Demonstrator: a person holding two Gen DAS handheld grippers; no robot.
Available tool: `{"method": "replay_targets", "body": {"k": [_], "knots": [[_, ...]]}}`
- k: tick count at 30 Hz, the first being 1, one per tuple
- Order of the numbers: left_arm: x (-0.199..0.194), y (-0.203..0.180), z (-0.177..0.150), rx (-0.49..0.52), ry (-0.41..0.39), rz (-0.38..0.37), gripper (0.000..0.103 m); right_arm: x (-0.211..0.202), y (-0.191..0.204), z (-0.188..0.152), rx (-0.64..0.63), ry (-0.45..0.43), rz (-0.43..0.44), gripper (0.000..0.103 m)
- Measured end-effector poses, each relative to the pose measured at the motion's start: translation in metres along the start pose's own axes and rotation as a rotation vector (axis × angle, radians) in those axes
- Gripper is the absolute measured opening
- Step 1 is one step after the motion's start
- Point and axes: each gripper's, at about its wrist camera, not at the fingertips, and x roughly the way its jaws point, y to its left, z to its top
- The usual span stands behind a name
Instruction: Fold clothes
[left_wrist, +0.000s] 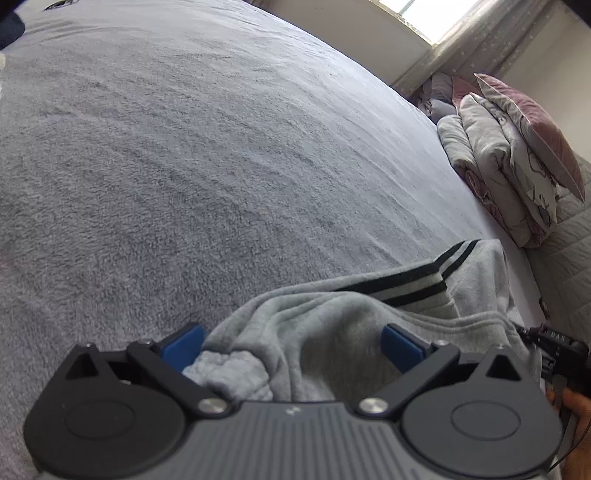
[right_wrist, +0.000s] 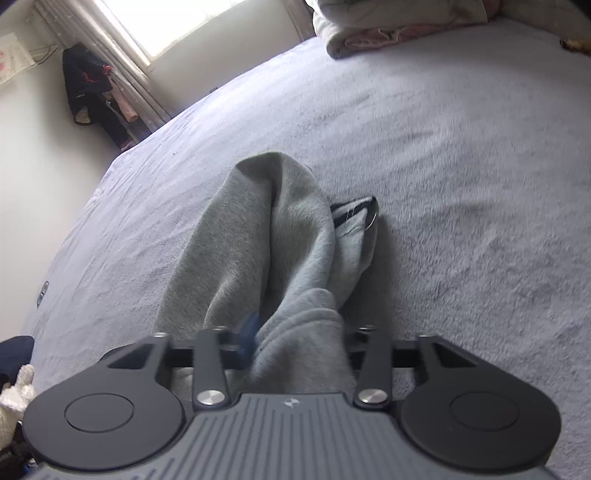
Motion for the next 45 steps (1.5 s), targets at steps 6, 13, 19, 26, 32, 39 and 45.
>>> {"method": "replay_targets", "body": {"k": [6, 13, 19, 26, 32, 39, 45], "knots": [[-0.006, 0.007, 0.006, -0.066, 0.003, -0.040, 0.017, -0.027, 0.015, 0.011, -0.092, -0.111, 0.009, 0.026], [-0.051, -0.024, 0.039, -0.012, -0.145, -0.264, 0.014, -0.078, 0.025, 0.037, -0.177, -0.270, 0.004, 0.023], [-0.070, -0.078, 0.087, 0.161, -0.262, -0.358, 0.014, -0.120, 0.018, 0.063, -0.174, -0.482, -0.011, 0.023], [-0.072, -0.101, 0.123, 0.232, -0.425, -0.419, 0.015, -0.155, 0.019, 0.072, -0.291, -0.757, 0.045, 0.025], [0.001, -0.036, 0.112, 0.051, -0.175, -0.155, 0.024, -0.057, -0.005, 0.072, -0.236, -0.288, -0.132, 0.048], [-0.008, -0.014, 0.109, -0.007, -0.195, -0.164, 0.036, -0.047, -0.053, 0.075, -0.031, -0.209, -0.121, 0.057], [-0.013, -0.009, 0.105, -0.015, -0.188, -0.165, 0.053, -0.050, -0.078, 0.075, 0.056, -0.140, -0.142, 0.065]]}}
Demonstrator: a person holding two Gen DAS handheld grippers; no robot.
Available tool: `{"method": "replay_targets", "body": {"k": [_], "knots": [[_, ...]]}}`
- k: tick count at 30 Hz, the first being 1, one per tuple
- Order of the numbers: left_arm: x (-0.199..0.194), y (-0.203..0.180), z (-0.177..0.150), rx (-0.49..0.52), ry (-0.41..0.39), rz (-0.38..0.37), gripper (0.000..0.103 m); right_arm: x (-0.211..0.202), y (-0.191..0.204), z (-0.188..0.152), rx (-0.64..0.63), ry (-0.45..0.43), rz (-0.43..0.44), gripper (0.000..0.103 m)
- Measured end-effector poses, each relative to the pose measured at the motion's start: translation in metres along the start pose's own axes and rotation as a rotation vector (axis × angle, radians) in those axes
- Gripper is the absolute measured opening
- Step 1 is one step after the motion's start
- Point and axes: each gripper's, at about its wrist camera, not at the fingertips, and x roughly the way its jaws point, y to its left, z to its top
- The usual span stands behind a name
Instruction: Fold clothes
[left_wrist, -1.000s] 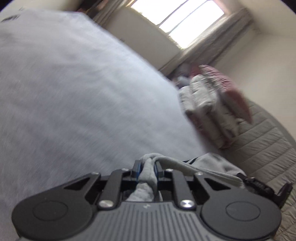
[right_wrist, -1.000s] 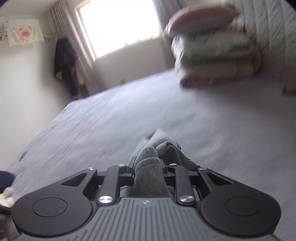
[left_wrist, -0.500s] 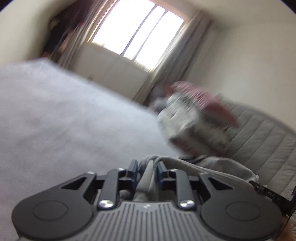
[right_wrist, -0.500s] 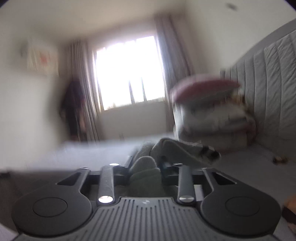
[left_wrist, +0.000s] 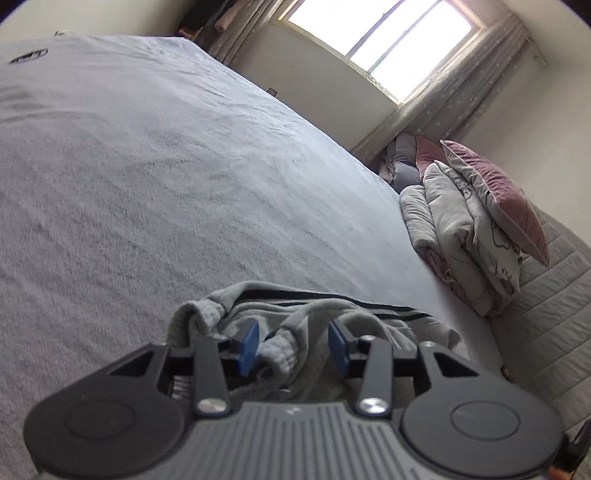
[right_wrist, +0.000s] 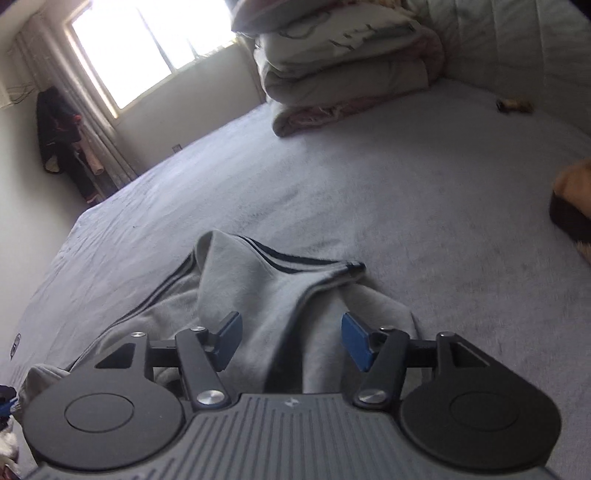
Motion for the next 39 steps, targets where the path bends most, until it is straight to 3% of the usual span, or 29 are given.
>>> {"method": "replay_targets", "body": {"k": [1, 2, 5, 8, 9, 10, 11, 12, 13, 15, 21, 26, 31, 33, 36, 39], "knots": [[0.000, -0.001, -0.002, 0.006, -0.009, -0.004, 0.061, 0.000, -0.001, -0.004, -0.003, 0.011, -0.012, 0.065], [0.001, -0.003, -0.005, 0.025, -0.014, -0.003, 0.063, 0.002, -0.002, -0.008, -0.012, 0.029, -0.021, 0.066], [0.011, -0.013, -0.013, 0.115, -0.002, 0.027, 0.064, 0.009, 0.007, -0.022, -0.047, 0.099, -0.020, 0.066], [0.011, -0.021, -0.018, 0.165, -0.022, 0.032, 0.063, 0.007, 0.027, -0.030, -0.125, 0.104, 0.002, 0.066], [0.011, -0.022, -0.019, 0.178, -0.024, 0.030, 0.054, 0.008, 0.035, -0.034, -0.181, 0.118, -0.009, 0.066], [0.011, -0.023, -0.019, 0.189, -0.023, 0.032, 0.031, 0.010, 0.044, -0.038, -0.242, 0.137, -0.026, 0.066], [0.012, -0.022, -0.020, 0.196, -0.014, 0.039, 0.019, 0.013, 0.049, -0.044, -0.292, 0.158, -0.047, 0.066], [0.012, -0.021, -0.020, 0.191, -0.006, 0.046, 0.016, 0.016, 0.053, -0.050, -0.338, 0.179, -0.070, 0.064], [0.011, -0.019, -0.021, 0.182, -0.006, 0.045, 0.016, 0.019, 0.058, -0.056, -0.384, 0.201, -0.092, 0.061], [0.005, -0.019, -0.021, 0.185, -0.015, 0.032, 0.015, 0.018, 0.061, -0.065, -0.416, 0.230, -0.087, 0.041], [-0.027, -0.019, -0.025, 0.215, -0.042, -0.022, 0.013, -0.005, 0.059, -0.069, -0.459, 0.196, -0.100, 0.022], [-0.065, -0.012, -0.034, 0.232, -0.028, -0.116, 0.012, -0.047, 0.042, -0.062, -0.422, 0.100, -0.118, 0.020], [-0.099, -0.009, -0.063, 0.454, 0.052, -0.194, 0.012, -0.094, 0.012, -0.064, -0.332, 0.010, -0.103, 0.020], [-0.106, -0.002, -0.075, 0.526, 0.107, -0.212, 0.013, -0.107, 0.002, -0.067, -0.326, -0.013, -0.139, 0.020], [-0.107, 0.011, -0.084, 0.548, 0.186, -0.227, 0.013, -0.116, -0.007, -0.075, -0.350, 0.021, -0.135, 0.021], [-0.110, 0.016, -0.078, 0.469, 0.183, -0.243, 0.013, -0.119, -0.011, -0.083, -0.376, 0.091, -0.100, 0.021]]}}
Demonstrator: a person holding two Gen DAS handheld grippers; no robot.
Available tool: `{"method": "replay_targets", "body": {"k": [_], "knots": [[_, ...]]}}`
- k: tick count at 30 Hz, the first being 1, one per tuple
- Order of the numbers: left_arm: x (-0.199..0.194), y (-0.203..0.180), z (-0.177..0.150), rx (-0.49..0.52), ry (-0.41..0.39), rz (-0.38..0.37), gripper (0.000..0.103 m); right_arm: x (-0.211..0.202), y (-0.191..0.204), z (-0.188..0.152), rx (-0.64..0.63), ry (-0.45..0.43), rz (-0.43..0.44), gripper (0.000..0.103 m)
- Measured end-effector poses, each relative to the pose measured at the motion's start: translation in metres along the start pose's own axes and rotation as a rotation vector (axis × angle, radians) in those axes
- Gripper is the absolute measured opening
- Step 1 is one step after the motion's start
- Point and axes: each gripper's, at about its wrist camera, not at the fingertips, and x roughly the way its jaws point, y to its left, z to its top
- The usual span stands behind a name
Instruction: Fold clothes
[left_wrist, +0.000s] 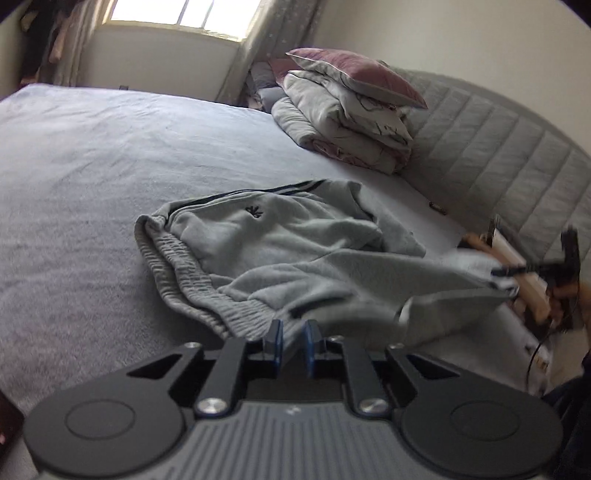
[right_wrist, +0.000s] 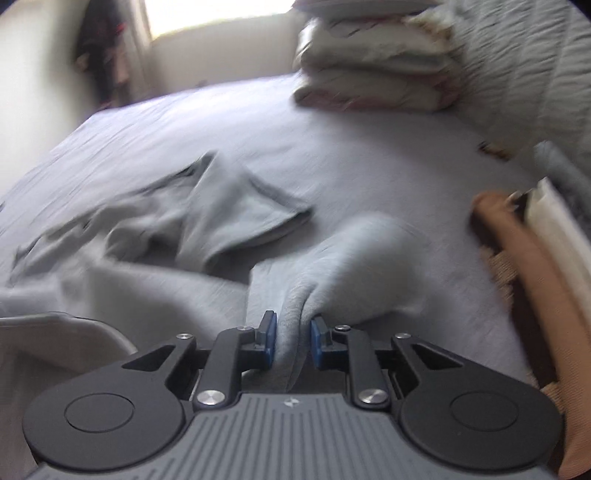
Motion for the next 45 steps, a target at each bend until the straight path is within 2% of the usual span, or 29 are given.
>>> {"method": "replay_targets", "body": {"k": [2, 3, 4, 6, 8, 11, 14, 15, 16, 18, 20, 23, 26, 28, 29, 30, 31, 32, 33, 34, 35, 36, 40, 43, 44, 45], "knots": [[-0.003, 0.004, 0.006, -0.071, -0.038, -0.010, 0.013, 0.006, 0.002, -0.001, -0.004, 0.014, -0.034, 0.025], [-0.004, 0.007, 0.009, -0.117, -0.055, -0.014, 0.016, 0.009, 0.001, -0.001, 0.003, 0.017, -0.043, 0.027], [-0.002, 0.010, 0.012, -0.171, -0.059, -0.015, 0.026, 0.010, 0.000, -0.002, 0.016, 0.019, -0.047, 0.028], [0.006, 0.015, 0.015, -0.264, -0.035, 0.002, 0.032, 0.009, -0.001, -0.001, 0.042, 0.008, -0.040, 0.032], [0.018, 0.016, 0.015, -0.314, 0.010, 0.071, 0.038, 0.008, -0.007, 0.001, 0.084, -0.019, -0.022, 0.039], [0.037, 0.014, 0.008, -0.338, 0.103, 0.173, 0.041, 0.001, -0.016, 0.006, 0.138, -0.103, -0.066, 0.051], [0.045, 0.015, 0.000, -0.333, 0.135, 0.215, 0.047, -0.003, -0.021, 0.010, 0.177, -0.169, -0.125, 0.057], [0.048, 0.015, -0.002, -0.334, 0.142, 0.224, 0.053, -0.002, -0.023, 0.011, 0.184, -0.170, -0.126, 0.060], [0.050, 0.016, -0.003, -0.334, 0.147, 0.224, 0.058, 0.002, -0.022, 0.012, 0.180, -0.157, -0.112, 0.061], [0.055, 0.015, -0.005, -0.329, 0.160, 0.215, 0.061, 0.014, -0.014, 0.012, 0.143, -0.108, -0.077, 0.067], [0.060, 0.013, -0.005, -0.318, 0.167, 0.212, 0.064, 0.030, -0.001, 0.011, 0.075, -0.044, -0.065, 0.068], [0.065, 0.011, -0.007, -0.306, 0.176, 0.223, 0.066, 0.050, 0.024, 0.007, -0.046, 0.026, -0.117, 0.075], [0.072, 0.011, -0.009, -0.308, 0.185, 0.238, 0.067, 0.064, 0.039, 0.002, -0.135, 0.081, -0.180, 0.076], [0.073, 0.012, -0.011, -0.313, 0.188, 0.259, 0.062, 0.069, 0.039, 0.000, -0.153, 0.097, -0.210, 0.073], [0.074, 0.013, -0.012, -0.315, 0.190, 0.271, 0.059, 0.070, 0.037, 0.000, -0.150, 0.098, -0.217, 0.066], [0.074, 0.013, -0.012, -0.316, 0.190, 0.279, 0.046, 0.069, 0.033, 0.001, -0.138, 0.095, -0.220, 0.058], [0.072, 0.014, -0.010, -0.317, 0.187, 0.285, 0.038, 0.067, 0.029, 0.002, -0.119, 0.082, -0.223, 0.054], [0.070, 0.016, -0.009, -0.331, 0.180, 0.269, 0.026, 0.064, 0.026, 0.004, -0.100, 0.066, -0.227, 0.044], [0.066, 0.018, -0.008, -0.352, 0.165, 0.246, 0.000, 0.061, 0.022, 0.005, -0.081, 0.050, -0.230, 0.036], [0.062, 0.019, -0.006, -0.365, 0.147, 0.239, 0.000, 0.058, 0.020, 0.006, -0.065, 0.032, -0.233, 0.031], [0.057, 0.020, -0.004, -0.378, 0.128, 0.231, 0.000, 0.056, 0.018, 0.007, -0.052, 0.014, -0.236, 0.017], [0.053, 0.020, -0.002, -0.385, 0.108, 0.227, 0.000, 0.053, 0.016, 0.008, -0.038, -0.004, -0.238, 0.015], [0.041, 0.021, 0.004, -0.390, 0.060, 0.212, 0.000, 0.044, 0.009, 0.012, 0.008, -0.060, -0.238, 0.014], [0.046, 0.023, 0.001, -0.403, 0.097, 0.217, 0.001, 0.051, 0.008, 0.010, 0.006, -0.015, -0.187, 0.019], [0.050, 0.025, -0.002, -0.413, 0.120, 0.237, 0.001, 0.053, 0.008, 0.010, 0.010, 0.002, -0.170, 0.031], [0.053, 0.026, -0.004, -0.416, 0.142, 0.260, 0.006, 0.053, 0.010, 0.009, 0.009, 0.005, -0.157, 0.045]]}}
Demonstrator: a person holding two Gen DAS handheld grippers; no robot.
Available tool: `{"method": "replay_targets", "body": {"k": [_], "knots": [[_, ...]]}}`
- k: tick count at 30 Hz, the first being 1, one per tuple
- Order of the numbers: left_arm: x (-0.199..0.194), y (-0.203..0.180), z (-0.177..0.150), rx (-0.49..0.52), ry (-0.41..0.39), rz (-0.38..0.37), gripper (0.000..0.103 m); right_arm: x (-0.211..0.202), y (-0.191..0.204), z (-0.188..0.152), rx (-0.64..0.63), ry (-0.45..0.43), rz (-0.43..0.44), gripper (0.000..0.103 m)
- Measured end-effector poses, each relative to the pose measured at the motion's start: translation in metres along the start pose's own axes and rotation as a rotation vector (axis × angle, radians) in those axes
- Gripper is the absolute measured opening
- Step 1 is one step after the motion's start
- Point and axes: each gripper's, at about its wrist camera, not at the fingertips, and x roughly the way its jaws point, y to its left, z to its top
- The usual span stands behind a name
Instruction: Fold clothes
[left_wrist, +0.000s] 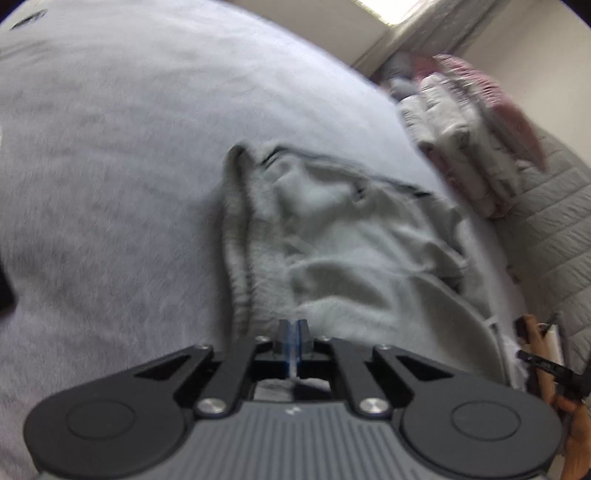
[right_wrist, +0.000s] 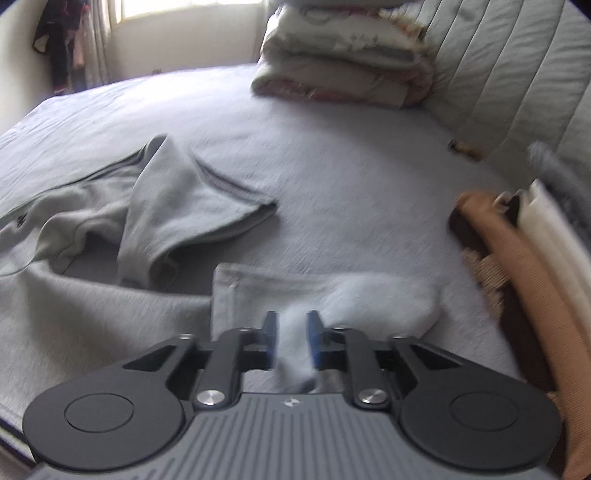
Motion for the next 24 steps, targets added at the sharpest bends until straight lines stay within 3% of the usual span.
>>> {"method": "replay_targets", "body": {"k": [3, 5, 10, 12, 13, 14, 15, 16, 24], "knots": [[0.007, 0.004, -0.002, -0.017, 0.021, 0.042, 0.027, -0.008, 0.010, 0.000, -0.028, -0.039, -0.001, 0.069], [0.010, 0.006, -0.003, -0.030, 0.027, 0.043, 0.033, -0.011, 0.017, -0.002, -0.048, -0.051, 0.007, 0.078], [0.016, -0.003, -0.007, 0.001, 0.036, 0.029, 0.062, 0.013, 0.033, -0.011, -0.142, 0.094, 0.015, 0.078], [0.021, -0.006, -0.009, 0.012, 0.045, 0.041, 0.063, 0.020, 0.036, -0.015, -0.170, 0.128, -0.010, 0.077], [0.022, -0.006, -0.010, 0.014, 0.047, 0.044, 0.064, 0.021, 0.037, -0.016, -0.178, 0.125, -0.022, 0.075], [0.022, -0.006, -0.010, 0.014, 0.046, 0.045, 0.064, 0.020, 0.036, -0.015, -0.174, 0.116, -0.035, 0.062], [0.021, -0.007, -0.011, 0.014, 0.045, 0.045, 0.063, 0.019, 0.035, -0.014, -0.167, 0.106, -0.048, 0.042], [0.021, -0.007, -0.011, 0.012, 0.043, 0.044, 0.062, 0.017, 0.033, -0.012, -0.149, 0.099, -0.047, 0.035], [0.012, -0.005, -0.013, -0.015, 0.002, 0.007, 0.042, -0.004, 0.023, 0.001, -0.065, -0.045, -0.064, 0.009]]}}
